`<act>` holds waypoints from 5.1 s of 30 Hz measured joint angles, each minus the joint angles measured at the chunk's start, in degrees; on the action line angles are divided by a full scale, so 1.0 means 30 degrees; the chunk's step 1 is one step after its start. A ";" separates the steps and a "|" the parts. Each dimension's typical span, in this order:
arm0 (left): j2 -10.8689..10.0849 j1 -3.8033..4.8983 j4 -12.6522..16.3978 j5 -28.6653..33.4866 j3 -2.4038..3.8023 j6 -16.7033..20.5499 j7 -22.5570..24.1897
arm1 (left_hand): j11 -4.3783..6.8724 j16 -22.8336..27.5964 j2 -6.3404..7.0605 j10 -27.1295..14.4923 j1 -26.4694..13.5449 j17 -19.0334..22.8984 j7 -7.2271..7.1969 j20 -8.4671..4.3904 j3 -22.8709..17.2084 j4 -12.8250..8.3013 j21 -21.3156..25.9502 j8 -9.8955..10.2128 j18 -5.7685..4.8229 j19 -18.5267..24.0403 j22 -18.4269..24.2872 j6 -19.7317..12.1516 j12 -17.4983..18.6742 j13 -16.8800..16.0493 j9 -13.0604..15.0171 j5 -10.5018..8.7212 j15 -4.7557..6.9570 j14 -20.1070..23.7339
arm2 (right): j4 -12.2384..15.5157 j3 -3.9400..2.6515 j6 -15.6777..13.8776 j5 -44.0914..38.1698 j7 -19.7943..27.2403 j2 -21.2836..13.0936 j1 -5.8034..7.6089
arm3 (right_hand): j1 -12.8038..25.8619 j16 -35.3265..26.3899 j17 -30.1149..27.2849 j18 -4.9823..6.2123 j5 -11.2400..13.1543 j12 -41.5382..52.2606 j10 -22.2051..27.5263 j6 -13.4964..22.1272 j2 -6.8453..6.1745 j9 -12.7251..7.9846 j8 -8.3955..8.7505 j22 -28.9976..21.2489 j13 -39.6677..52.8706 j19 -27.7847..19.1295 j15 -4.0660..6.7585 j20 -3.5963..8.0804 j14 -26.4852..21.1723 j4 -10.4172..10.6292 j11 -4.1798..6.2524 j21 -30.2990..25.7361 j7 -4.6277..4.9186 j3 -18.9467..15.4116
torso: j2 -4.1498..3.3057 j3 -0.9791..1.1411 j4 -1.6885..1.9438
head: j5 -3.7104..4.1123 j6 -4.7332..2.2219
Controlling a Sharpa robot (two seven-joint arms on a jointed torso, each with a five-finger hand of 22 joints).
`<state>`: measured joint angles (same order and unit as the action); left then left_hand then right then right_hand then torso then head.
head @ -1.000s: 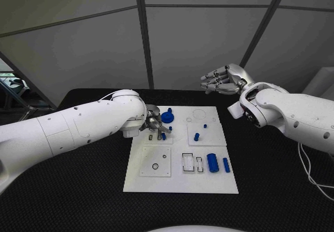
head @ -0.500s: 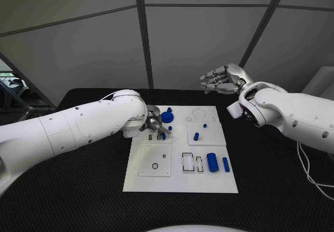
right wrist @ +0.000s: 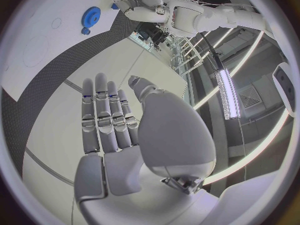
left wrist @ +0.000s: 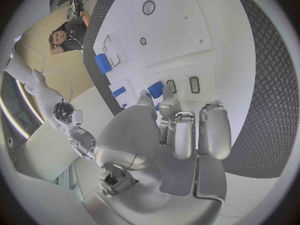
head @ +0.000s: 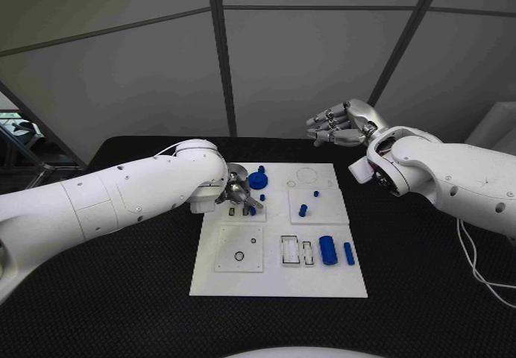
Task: Assemble the parts on the task board
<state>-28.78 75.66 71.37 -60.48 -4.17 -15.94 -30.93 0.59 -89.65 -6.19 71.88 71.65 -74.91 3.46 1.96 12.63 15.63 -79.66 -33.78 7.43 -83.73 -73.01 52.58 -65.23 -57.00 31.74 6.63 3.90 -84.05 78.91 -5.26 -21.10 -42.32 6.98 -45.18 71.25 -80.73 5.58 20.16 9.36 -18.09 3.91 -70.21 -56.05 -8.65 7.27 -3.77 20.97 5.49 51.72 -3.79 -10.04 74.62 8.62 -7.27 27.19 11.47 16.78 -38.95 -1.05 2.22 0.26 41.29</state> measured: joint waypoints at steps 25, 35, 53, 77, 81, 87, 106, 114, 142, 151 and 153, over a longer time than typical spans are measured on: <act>-0.0376 0.0034 0.0352 0.0545 0.0034 0.0390 0.0001 | 0.0212 0.0000 -0.0707 -0.0339 0.3777 0.0001 -0.0229 -0.0072 -0.2622 -0.1126 0.0001 0.0224 0.0002 -0.0071 0.0036 -0.0848 0.0184 0.0033 0.0645 0.0167 0.0241 0.0034 | -0.0242 0.0108 0.0441 -0.0045 -0.0263 0.0158 -0.0001 | -0.0001 -0.0247 -0.0072 -0.0001 -0.0171 0.0000 -0.0001 0.0068 0.0000 0.0001 0.0000 -0.0112 -0.0078 -0.0068 -0.0136 -0.0068 -0.0136 0.0000 0.0000 -0.0210 0.0068 0.0000 | 0.0002 -0.0013 0.0013 | -0.0007 0.0159; -0.1121 -0.0018 0.0859 0.1632 -0.0010 0.0946 0.0001 | 0.0139 0.0000 0.2922 -0.0271 0.1200 0.0001 -0.0024 -0.0071 -1.1934 -0.0083 0.0107 -0.0313 -0.0001 -0.0070 -0.0106 -0.1053 0.0312 0.0196 0.1664 0.0122 0.0243 0.0033 | -0.0441 0.0164 0.0536 -0.0080 -0.0283 0.0231 -0.0003 | -0.0001 -0.0271 -0.0090 -0.0001 -0.0508 0.0000 -0.0001 0.0068 0.0000 0.0002 0.0000 -0.0161 -0.0122 -0.0068 -0.0136 -0.0068 -0.0136 0.0000 0.0000 -0.0287 0.0067 0.0000 | 0.0022 -0.0002 0.0027 | -0.0048 0.0317; -0.2426 -0.0149 0.2608 0.2514 -0.0015 0.3826 0.0016 | 0.0142 0.0000 0.3738 -0.0126 0.0066 0.0001 -0.0022 -0.0070 -1.3991 -0.0708 0.0106 -0.0590 0.0004 -0.0070 -0.0259 -0.1054 0.0313 0.0317 0.2642 0.0050 0.0238 0.0032 | -0.0654 0.0189 0.0627 -0.0108 -0.0273 0.0243 -0.0009 | -0.0001 -0.0355 -0.0108 -0.0001 -0.0591 0.0000 -0.0001 0.0067 0.0000 0.0002 0.0000 -0.0200 -0.0158 -0.0067 -0.0135 -0.0067 -0.0135 0.0000 0.0000 -0.0358 0.0067 0.0001 | 0.0027 0.0004 0.0057 | -0.0174 0.0434; -0.2694 -0.1180 0.3490 -0.0512 -0.0041 0.6597 0.0027 | 0.0248 0.0001 0.4148 -0.0016 -0.0641 0.0001 -0.0058 -0.0070 -1.5035 -0.1106 0.0106 -0.0904 0.0001 -0.0069 -0.0436 -0.1153 0.0313 0.0289 0.3161 -0.0026 0.0235 0.0030 | -0.0669 0.0200 0.0696 -0.0445 -0.0272 0.0149 -0.0013 | -0.0001 -0.0356 -0.0124 -0.0002 -0.0679 0.0000 0.0068 0.0067 0.0000 0.0002 0.0000 -0.0213 -0.0176 0.0000 -0.0135 -0.0134 -0.0135 0.0000 -0.0069 -0.0358 0.0067 0.0001 | 0.0013 0.0007 0.0059 | -0.0339 0.0509; -0.2714 -0.1207 0.3503 -0.0905 -0.0040 0.6643 0.0022 | 0.0271 0.0000 0.4199 0.0010 -0.0692 0.0002 -0.0058 -0.0069 -1.5099 -0.1130 0.0106 -0.0904 0.0002 -0.0068 -0.0470 -0.1153 0.0313 0.0290 0.3168 -0.0028 0.0235 0.0031 | -0.0669 0.0201 0.0705 -0.0472 -0.0272 0.0144 -0.0014 | -0.0001 -0.0356 -0.0124 0.0000 -0.0680 0.0000 0.0068 0.0067 0.0000 0.0003 0.0000 -0.0212 -0.0175 0.0000 -0.0135 -0.0134 -0.0135 0.0000 -0.0069 -0.0358 0.0067 0.0001 | 0.0002 0.0011 0.0048 | -0.0341 0.0526; -0.2727 -0.1220 0.3527 -0.1231 -0.0037 0.6553 0.0015 | 0.0270 0.0001 0.4147 0.0011 -0.0746 0.0002 -0.0058 -0.0069 -1.5100 -0.1132 0.0106 -0.0899 0.0003 -0.0068 -0.0524 -0.1153 0.0311 0.0292 0.3191 -0.0082 0.0235 0.0031 | -0.0672 0.0202 0.0739 -0.0519 -0.0283 0.0163 -0.0016 | -0.0001 -0.0356 -0.0123 -0.0002 -0.0679 0.0000 0.0068 0.0067 0.0000 0.0002 0.0000 -0.0233 -0.0175 0.0000 -0.0135 -0.0134 -0.0135 0.0000 -0.0069 -0.0358 0.0067 0.0001 | 0.0000 0.0015 0.0044 | -0.0341 0.0546; -0.2496 -0.1242 0.3310 -0.1644 -0.0036 0.5557 0.0000 | 0.0213 0.0000 0.4269 0.0213 -0.1076 0.0001 -0.0057 -0.0069 -1.5579 -0.1507 0.0106 -0.1063 0.0000 -0.0068 -0.0579 -0.1154 0.0000 0.0002 0.3367 -0.0002 0.0232 0.0029 | -0.0624 0.0203 0.0820 -0.0594 -0.0336 0.0195 -0.0018 | -0.0001 -0.0355 -0.0122 -0.0001 -0.0679 0.0001 0.0067 0.0067 0.0000 0.0003 0.0000 -0.0233 -0.0192 0.0000 -0.0135 -0.0134 -0.0135 -0.0001 -0.0068 -0.0434 0.0067 0.0001 | -0.0011 0.0016 0.0031 | -0.0244 0.0562; -0.2462 -0.1248 0.3295 -0.1976 -0.0033 0.5226 -0.0002 | 0.0214 0.0000 0.4371 0.0215 -0.1178 0.0001 -0.0057 -0.0069 -1.5606 -0.1534 0.0106 -0.1110 0.0003 -0.0068 -0.0598 -0.1154 -0.0091 -0.0051 0.3382 0.0073 0.0232 0.0029 | -0.0608 0.0204 0.0855 -0.0601 -0.0368 0.0176 -0.0018 | 0.0076 -0.0355 -0.0141 -0.0002 -0.0679 0.0000 0.0067 0.0067 0.0077 0.0002 0.0000 -0.0257 -0.0191 0.0000 -0.0135 -0.0133 -0.0135 0.0000 -0.0068 -0.0433 0.0067 0.0001 | 0.0002 0.0016 0.0038 | -0.0233 0.0591; -0.2311 -0.1236 0.3137 -0.2324 0.0003 0.4931 -0.0005 | 0.0409 0.0000 0.5082 0.0563 -0.3264 0.0002 -0.0476 -0.0178 -1.6959 -0.3387 0.0031 -0.1347 0.0002 -0.0102 -0.0646 -0.0663 -0.0649 -0.0427 0.3611 0.0148 0.0232 0.0030 | -0.0597 0.0206 0.1015 -0.0494 -0.0447 0.0137 -0.0020 | 0.0202 -0.0447 -0.0178 -0.0002 -0.1503 0.0001 0.0139 0.0132 0.0204 0.0027 0.0000 -0.0338 -0.0277 0.0000 -0.0134 -0.0133 -0.0135 0.0117 0.0004 -0.0577 0.0003 0.0001 | -0.0002 0.0009 0.0048 | -0.0256 0.0683; -0.2192 -0.1234 0.2892 -0.2324 0.0000 0.4695 -0.0009 | 0.0482 0.0000 0.5141 0.0634 -0.3910 0.0002 -0.0478 -0.0210 -1.5430 -0.2797 0.0031 -0.1418 0.0006 -0.0068 -0.0644 -0.0384 -0.0870 -0.0664 0.3499 0.0230 0.0373 0.0035 | -0.0594 0.0206 0.1040 -0.0480 -0.0447 0.0144 -0.0020 | 0.0202 -0.0530 -0.0221 -0.0001 -0.1657 0.0001 0.0208 0.0201 0.0203 0.0025 0.0000 -0.0377 -0.0313 0.0000 -0.0205 -0.0133 -0.0206 0.0117 -0.0067 -0.0654 0.0071 0.0001 | -0.0002 0.0009 0.0048 | -0.0222 0.0696; -0.2172 -0.1239 0.2841 -0.2324 -0.0004 0.4643 -0.0012 | 0.0510 0.0001 0.5099 0.0663 -0.3951 0.0001 -0.0509 -0.0209 -1.5242 -0.2656 0.0031 -0.1408 0.0008 -0.0068 -0.0644 -0.0355 -0.0961 -0.0680 0.3476 0.0230 0.0373 0.0036 | -0.0593 0.0206 0.1047 -0.0478 -0.0447 0.0144 -0.0020 | 0.0201 -0.0531 -0.0221 -0.0002 -0.1668 0.0001 0.0208 0.0201 0.0203 0.0025 0.0000 -0.0377 -0.0313 -0.0001 -0.0207 -0.0132 -0.0207 0.0116 -0.0067 -0.0654 0.0071 0.0001 | -0.0004 0.0009 0.0048 | -0.0218 0.0696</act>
<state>-35.30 71.94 79.90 -67.46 -4.18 -2.01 -30.97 2.12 -89.65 9.11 73.87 59.79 -74.91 1.93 1.33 -33.09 7.66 -79.56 -38.01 7.46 -83.93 -74.94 51.52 -68.11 -59.04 42.17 7.32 5.02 -83.95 77.13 -4.64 -17.96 -43.76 5.64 -44.74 71.19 -80.13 3.99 19.50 9.35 -23.09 3.92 -69.59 -55.45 -8.05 7.34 -3.77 19.84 4.55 51.72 -4.41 -10.43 74.00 8.96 -7.47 25.23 11.68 16.79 -38.96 -1.03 2.36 -0.40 43.38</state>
